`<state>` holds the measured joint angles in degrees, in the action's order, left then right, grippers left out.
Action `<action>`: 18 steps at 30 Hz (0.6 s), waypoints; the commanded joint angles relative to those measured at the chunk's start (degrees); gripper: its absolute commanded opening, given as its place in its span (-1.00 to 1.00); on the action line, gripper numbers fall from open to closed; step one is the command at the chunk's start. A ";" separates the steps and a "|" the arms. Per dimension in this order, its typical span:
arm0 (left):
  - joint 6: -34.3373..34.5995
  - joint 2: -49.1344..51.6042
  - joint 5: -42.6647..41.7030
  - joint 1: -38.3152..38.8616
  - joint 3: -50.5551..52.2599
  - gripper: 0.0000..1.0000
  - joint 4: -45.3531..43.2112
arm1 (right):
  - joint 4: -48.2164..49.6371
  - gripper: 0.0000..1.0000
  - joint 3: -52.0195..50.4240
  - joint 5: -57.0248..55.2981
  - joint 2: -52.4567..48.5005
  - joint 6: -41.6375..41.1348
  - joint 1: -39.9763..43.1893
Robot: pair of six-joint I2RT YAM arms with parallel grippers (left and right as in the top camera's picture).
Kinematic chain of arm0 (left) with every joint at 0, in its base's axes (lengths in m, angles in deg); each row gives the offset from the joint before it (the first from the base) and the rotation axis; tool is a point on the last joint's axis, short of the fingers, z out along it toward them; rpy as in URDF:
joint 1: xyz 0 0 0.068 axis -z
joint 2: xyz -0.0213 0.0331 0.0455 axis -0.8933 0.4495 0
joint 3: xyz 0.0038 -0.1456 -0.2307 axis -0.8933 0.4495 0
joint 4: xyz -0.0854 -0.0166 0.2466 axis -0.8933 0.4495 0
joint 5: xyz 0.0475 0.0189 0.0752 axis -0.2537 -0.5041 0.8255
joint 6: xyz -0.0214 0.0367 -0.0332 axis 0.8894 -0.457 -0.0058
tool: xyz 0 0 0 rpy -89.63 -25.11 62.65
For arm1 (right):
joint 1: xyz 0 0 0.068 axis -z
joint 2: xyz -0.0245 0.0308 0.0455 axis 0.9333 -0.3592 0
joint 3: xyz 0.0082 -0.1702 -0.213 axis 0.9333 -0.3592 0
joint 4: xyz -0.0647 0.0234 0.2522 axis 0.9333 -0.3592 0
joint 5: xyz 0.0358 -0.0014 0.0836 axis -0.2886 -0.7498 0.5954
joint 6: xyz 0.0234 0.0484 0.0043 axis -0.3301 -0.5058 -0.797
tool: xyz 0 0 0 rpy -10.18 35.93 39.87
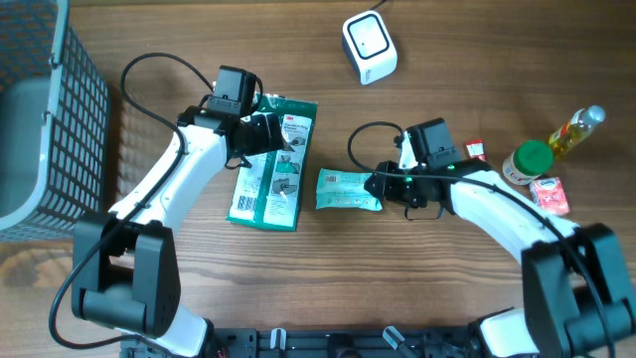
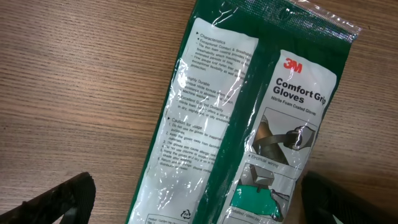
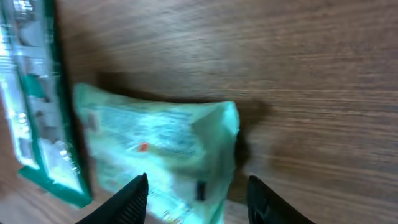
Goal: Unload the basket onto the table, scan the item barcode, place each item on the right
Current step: 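Lower the right gripper onto the wipes pack's right end and grasp it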
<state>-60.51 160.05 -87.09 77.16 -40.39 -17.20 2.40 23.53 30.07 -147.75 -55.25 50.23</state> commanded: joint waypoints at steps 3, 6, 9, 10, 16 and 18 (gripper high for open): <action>-0.31 0.24 0.76 -0.13 -0.42 1.00 -0.02 | 2.73 0.01 -0.68 4.15 -5.77 -1.36 -0.52; -0.31 0.24 0.76 -0.13 -0.42 1.00 -0.02 | 4.85 -0.14 -0.68 4.15 -8.28 -3.37 -1.57; -0.31 0.24 0.76 -0.13 -0.42 1.00 -0.02 | 5.16 -0.48 -0.68 4.31 -8.96 -4.28 -1.95; -0.31 0.24 0.76 -0.13 -0.42 1.00 -0.04 | 5.29 -0.57 -0.68 4.33 -8.96 -4.28 -1.95; -0.31 0.24 0.76 -0.13 -0.42 1.00 -0.04 | 4.87 -0.91 -0.55 10.36 -3.96 3.06 2.14; -0.31 0.24 0.74 -0.13 -0.42 1.00 -0.04 | 3.96 -0.92 -0.55 13.22 -0.63 7.26 4.20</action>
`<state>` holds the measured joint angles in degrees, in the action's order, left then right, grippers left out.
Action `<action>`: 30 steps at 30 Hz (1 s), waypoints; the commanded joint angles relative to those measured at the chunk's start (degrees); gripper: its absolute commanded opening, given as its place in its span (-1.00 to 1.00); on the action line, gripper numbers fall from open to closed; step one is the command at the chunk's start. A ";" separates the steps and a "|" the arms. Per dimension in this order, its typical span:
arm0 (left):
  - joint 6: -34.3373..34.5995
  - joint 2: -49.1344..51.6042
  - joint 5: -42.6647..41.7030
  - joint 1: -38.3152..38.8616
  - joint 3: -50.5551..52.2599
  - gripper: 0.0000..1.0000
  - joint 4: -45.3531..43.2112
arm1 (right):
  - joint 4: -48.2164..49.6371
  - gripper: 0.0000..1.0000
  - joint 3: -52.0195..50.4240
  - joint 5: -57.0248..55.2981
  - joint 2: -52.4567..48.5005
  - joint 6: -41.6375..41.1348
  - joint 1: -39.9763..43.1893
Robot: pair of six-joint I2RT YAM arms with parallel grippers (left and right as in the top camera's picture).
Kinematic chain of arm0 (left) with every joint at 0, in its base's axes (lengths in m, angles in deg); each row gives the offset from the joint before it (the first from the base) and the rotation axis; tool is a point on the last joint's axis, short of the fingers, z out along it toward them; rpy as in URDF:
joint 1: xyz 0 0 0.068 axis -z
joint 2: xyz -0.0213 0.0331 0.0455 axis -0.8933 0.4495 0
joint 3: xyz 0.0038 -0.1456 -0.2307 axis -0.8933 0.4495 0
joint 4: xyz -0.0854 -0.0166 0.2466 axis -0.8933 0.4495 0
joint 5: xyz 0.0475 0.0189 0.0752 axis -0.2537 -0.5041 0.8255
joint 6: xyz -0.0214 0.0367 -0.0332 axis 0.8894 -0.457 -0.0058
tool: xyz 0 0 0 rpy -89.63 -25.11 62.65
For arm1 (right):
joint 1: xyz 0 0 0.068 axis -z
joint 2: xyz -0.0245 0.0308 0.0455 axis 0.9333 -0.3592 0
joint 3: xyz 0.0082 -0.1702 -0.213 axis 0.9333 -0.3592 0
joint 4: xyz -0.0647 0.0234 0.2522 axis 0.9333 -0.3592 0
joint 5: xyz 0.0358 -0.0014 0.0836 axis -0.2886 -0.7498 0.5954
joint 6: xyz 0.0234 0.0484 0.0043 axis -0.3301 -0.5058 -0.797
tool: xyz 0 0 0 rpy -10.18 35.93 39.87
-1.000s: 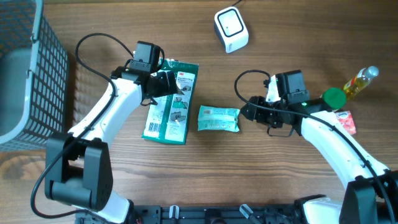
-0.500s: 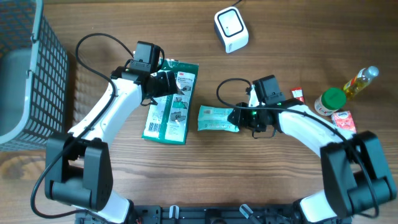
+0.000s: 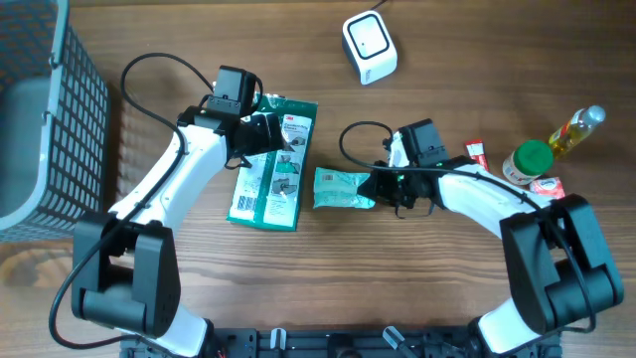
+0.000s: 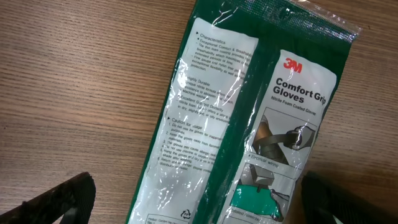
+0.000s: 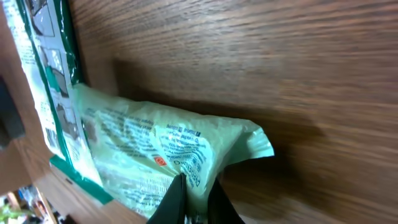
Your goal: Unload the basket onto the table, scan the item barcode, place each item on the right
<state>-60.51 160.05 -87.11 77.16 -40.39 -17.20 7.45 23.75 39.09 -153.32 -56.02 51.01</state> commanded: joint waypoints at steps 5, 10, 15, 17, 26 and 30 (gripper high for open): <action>-0.31 0.24 0.79 -0.13 -0.42 1.00 -0.04 | -7.91 -0.91 -0.79 15.98 15.54 27.67 6.69; -0.31 0.24 0.79 -0.11 -0.42 1.00 -0.04 | -12.33 -0.91 -0.79 17.35 23.85 26.45 6.67; -0.09 0.24 0.11 -0.11 -0.42 1.00 -0.52 | -13.40 -0.91 -0.79 17.40 25.88 24.46 6.67; -0.15 0.24 1.81 -0.20 -0.42 1.00 -2.75 | -14.49 -0.91 -0.79 17.35 25.88 24.55 6.67; -0.11 0.20 4.20 -12.63 -0.48 1.00 -5.53 | -18.73 -0.91 -0.79 15.19 25.88 25.11 6.67; -0.09 0.20 4.20 -17.90 -0.48 1.00 -4.94 | -18.71 -0.91 -0.79 15.17 25.86 25.14 6.67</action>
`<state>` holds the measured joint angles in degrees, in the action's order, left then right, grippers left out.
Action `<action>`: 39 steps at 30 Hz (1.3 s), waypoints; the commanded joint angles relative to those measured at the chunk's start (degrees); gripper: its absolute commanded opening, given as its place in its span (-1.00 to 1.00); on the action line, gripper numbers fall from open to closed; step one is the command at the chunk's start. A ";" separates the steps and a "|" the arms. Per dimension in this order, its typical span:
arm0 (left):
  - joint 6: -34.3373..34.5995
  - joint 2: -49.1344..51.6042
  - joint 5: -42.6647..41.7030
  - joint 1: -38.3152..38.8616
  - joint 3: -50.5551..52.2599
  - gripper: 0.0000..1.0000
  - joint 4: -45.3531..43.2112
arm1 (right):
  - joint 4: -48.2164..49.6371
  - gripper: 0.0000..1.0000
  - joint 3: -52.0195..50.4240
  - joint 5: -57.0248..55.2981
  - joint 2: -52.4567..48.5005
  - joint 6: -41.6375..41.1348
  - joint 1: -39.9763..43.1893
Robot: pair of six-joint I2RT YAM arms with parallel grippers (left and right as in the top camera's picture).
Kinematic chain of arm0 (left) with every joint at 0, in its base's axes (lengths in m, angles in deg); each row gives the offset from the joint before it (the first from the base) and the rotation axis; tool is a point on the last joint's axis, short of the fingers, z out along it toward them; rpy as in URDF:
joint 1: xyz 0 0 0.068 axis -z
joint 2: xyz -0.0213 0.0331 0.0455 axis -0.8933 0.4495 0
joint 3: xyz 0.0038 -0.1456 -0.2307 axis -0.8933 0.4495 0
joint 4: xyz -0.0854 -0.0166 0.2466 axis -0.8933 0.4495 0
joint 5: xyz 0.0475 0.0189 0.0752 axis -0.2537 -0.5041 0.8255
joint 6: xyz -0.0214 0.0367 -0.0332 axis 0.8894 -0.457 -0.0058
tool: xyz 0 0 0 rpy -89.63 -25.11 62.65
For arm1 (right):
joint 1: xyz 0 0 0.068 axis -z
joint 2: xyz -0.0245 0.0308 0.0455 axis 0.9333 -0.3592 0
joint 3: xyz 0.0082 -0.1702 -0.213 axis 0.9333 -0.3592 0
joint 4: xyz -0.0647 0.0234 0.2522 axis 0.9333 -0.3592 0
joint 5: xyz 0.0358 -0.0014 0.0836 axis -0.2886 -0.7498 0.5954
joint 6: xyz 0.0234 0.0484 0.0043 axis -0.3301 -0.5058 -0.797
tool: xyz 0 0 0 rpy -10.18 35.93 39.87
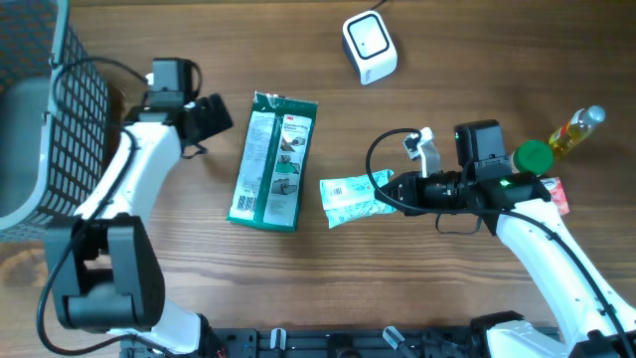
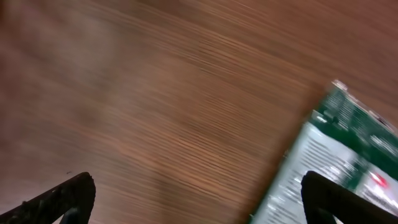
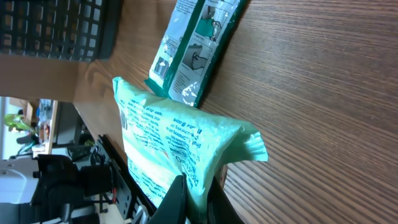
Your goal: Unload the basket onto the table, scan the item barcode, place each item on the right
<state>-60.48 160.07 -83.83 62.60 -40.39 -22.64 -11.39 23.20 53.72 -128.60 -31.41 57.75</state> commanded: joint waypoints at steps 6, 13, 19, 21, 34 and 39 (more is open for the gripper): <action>-0.13 0.17 0.94 -5.44 -0.48 1.00 1.11 | 0.13 -0.90 -0.24 -0.09 1.14 0.50 -0.07; -0.13 0.17 0.94 -5.44 -0.48 1.00 1.11 | 0.81 -0.92 -0.24 -0.07 1.16 0.42 -0.07; -0.13 0.17 0.92 -5.44 -0.48 1.00 1.11 | -3.80 -0.91 7.93 -0.04 1.22 0.37 -0.07; -0.13 0.17 0.94 -5.44 -0.48 1.00 1.11 | -7.80 -0.91 14.60 -1.33 1.20 0.52 -0.07; -0.13 0.17 0.94 -5.44 -0.48 1.00 1.11 | -35.95 -0.91 61.77 -30.38 -1.95 6.51 -0.09; -0.13 0.17 0.92 -5.44 -0.48 1.00 1.11 | -35.04 -0.91 61.57 -30.38 -4.07 15.80 -1.86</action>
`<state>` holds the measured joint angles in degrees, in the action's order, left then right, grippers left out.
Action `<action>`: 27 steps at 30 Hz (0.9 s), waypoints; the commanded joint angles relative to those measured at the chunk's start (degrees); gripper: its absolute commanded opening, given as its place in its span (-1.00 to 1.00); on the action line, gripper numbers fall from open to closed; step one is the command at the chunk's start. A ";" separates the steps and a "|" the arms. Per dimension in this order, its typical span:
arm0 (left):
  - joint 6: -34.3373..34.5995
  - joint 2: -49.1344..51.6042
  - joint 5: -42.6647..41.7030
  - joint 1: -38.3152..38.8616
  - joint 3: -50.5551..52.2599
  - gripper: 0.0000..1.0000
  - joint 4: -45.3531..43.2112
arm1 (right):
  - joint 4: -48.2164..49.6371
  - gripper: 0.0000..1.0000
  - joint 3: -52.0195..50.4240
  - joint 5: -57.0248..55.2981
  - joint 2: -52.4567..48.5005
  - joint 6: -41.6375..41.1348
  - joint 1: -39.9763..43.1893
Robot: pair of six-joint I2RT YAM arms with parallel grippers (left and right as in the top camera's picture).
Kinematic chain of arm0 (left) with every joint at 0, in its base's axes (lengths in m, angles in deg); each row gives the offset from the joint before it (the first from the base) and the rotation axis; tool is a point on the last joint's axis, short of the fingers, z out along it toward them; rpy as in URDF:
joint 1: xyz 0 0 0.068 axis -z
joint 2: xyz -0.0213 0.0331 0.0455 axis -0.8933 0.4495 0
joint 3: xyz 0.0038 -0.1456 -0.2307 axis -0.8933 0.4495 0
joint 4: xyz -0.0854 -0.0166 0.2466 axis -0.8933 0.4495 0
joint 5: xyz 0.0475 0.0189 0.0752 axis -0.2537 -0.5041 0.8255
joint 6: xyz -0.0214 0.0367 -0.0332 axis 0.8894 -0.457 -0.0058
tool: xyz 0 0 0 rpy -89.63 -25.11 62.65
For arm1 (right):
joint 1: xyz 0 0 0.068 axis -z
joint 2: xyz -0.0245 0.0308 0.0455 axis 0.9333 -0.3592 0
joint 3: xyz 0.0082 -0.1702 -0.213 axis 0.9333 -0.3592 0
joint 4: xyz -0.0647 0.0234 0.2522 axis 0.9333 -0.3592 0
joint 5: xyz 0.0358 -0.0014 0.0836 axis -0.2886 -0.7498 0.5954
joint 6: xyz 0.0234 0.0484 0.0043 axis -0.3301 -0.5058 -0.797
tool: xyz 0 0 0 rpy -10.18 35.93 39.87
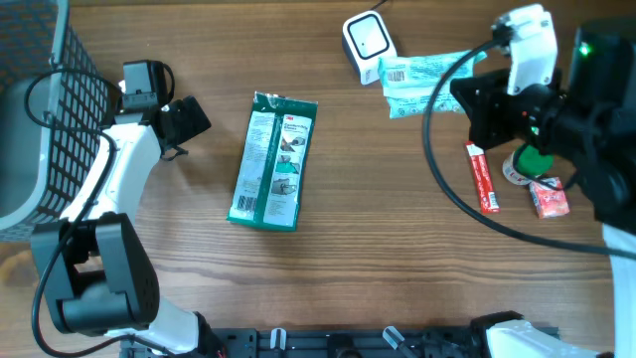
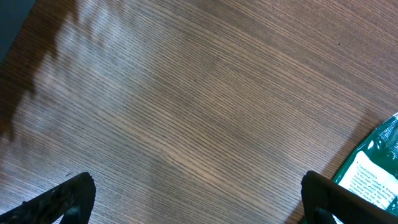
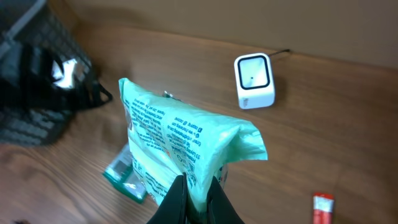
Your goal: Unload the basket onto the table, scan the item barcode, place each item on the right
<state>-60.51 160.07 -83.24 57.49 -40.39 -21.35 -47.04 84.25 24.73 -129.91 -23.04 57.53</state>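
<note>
My right gripper [image 3: 191,200] is shut on one end of a light green packet [image 3: 180,140] and holds it high above the table. From overhead the packet [image 1: 422,72] hangs just right of the white scanner [image 1: 369,45], its barcode label facing up at the end nearest the scanner. The scanner [image 3: 254,79] also shows in the right wrist view, beyond the packet. My right gripper [image 1: 465,82] grips the packet's right end. My left gripper [image 1: 189,124] stands open over bare wood, nothing between its fingers [image 2: 62,199].
A green gloves pack [image 1: 273,159] lies flat mid-table, its corner [image 2: 379,168] at the left wrist view's edge. A black wire basket [image 1: 84,80] stands at the far left. A red tube [image 1: 481,179], a green-capped jar [image 1: 527,159] and a small red box [image 1: 550,196] lie right.
My right gripper, still shut on the green packet, was low over the middle of the table and is now raised at the far side beside the scanner. The left gripper sits slightly further left.
First my right gripper was open around the packet's end on the table and the left hovered over the gloves pack. Then the right was shut on the packet. Later the packet was lifted and the left gripper was near the basket. Now the packet is by the scanner.
</note>
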 commanded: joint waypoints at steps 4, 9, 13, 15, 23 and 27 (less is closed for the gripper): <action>-0.11 0.17 0.35 -0.33 -0.48 1.00 -0.17 | 0.63 -0.92 0.50 -8.81 -8.68 8.44 -7.15; -0.11 0.17 0.33 -0.33 -0.48 1.00 -0.17 | 0.90 -0.91 0.50 -29.42 -18.80 5.40 -14.69; -0.11 0.17 0.35 -0.33 -0.48 1.00 -0.17 | 5.09 -0.92 0.50 -44.33 -27.67 6.25 -18.78; -0.11 0.17 0.33 -0.33 -0.48 1.00 -0.17 | 8.59 -0.91 0.50 -47.78 -30.62 7.58 -19.74; -0.11 0.17 0.35 -0.33 -0.48 1.00 -0.17 | 23.47 -0.92 0.44 -64.94 -39.50 7.67 -20.76; -0.11 0.17 0.33 -0.33 -0.48 1.00 -0.17 | 29.57 -0.91 0.17 -70.12 -41.38 8.94 -20.76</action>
<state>-60.51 160.07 -83.24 57.49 -40.39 -21.33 -20.77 84.21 -36.40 -169.91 -15.12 36.83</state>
